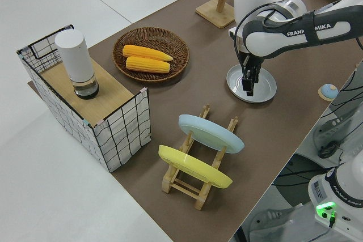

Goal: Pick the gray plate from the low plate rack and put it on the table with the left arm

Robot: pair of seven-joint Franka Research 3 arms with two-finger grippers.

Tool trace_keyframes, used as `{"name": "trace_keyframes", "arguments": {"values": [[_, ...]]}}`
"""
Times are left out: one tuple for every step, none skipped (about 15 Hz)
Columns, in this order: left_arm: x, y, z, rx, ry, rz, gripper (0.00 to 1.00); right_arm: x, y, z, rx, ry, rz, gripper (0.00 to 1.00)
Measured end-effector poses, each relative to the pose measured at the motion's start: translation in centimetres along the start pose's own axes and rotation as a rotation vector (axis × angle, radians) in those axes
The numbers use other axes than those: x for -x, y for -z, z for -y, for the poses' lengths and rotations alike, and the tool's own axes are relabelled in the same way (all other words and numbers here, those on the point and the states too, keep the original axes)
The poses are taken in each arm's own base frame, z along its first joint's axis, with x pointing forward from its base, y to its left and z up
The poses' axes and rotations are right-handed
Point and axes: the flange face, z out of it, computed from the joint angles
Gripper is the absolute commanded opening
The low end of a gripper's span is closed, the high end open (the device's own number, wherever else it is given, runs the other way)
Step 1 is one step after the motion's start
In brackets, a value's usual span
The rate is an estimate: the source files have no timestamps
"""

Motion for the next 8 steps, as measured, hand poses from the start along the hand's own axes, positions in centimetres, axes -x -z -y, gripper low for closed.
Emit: {"name": "trace_keyframes", "arguments": {"values": [[-0.1,0.1,0.0,0.001,0.001,-0.002,0.99,0.0,0.0,0.0,0.000,0.000,0.000,0.983],[-0.2,0.8,0.1,0.005,0.003,-0.009,0.99,0.0,0.0,0.0,0.000,0.000,0.000,0.983],[-0.5,2.0,0.3,0.012,0.008,-0.018,0.99,0.0,0.0,0.0,0.000,0.000,0.000,0.983],[-0.8,3.3,0.4,0.019,0.012,-0.034,0.99,0.0,0.0,0.0,0.000,0.000,0.000,0.983],[-1.2,4.8,0.7,0.025,0.018,-0.054,0.99,0.0,0.0,0.0,0.000,0.000,0.000,0.983],[-1.6,6.7,1.3,0.026,0.023,-0.078,0.99,0.0,0.0,0.0,0.000,0.000,0.000,0.983],[-2.0,8.5,1.9,0.023,0.026,-0.107,0.99,0.0,0.0,0.0,0.000,0.000,0.000,0.983],[-2.3,10.7,2.5,0.020,0.030,-0.143,0.99,0.0,0.0,0.0,0.000,0.000,0.000,0.983]]}}
